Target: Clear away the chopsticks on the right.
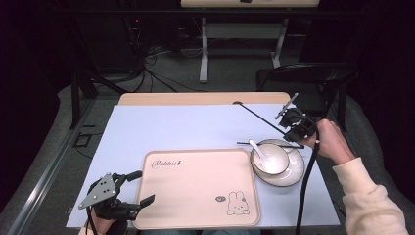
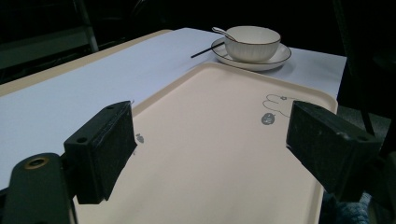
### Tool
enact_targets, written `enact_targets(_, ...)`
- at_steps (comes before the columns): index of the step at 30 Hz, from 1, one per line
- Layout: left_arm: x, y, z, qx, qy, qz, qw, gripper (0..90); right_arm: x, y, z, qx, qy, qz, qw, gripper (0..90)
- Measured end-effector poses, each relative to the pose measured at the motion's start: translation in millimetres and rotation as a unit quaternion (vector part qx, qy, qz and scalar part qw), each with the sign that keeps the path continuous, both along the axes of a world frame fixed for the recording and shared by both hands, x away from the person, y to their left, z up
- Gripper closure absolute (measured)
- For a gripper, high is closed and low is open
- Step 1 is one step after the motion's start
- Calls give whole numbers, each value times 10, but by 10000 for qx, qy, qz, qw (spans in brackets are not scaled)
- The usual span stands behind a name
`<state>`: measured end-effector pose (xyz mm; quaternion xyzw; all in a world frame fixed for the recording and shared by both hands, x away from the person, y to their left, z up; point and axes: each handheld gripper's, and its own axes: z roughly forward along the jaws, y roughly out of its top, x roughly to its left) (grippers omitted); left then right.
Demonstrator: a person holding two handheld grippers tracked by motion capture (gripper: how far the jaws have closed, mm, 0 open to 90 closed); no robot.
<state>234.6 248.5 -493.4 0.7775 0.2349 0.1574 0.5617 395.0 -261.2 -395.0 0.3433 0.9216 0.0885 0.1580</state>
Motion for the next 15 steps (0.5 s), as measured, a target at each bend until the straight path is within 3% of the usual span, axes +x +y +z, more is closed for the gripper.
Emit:
enact_targets(6, 1, 1, 1, 0, 8, -20, 10000, 155, -136, 165, -24, 63, 84, -277, 9996, 853)
enact_targets(15, 1, 12, 4, 10, 25, -77, 10000, 154, -317, 397, -170, 234, 292, -271, 9989, 853)
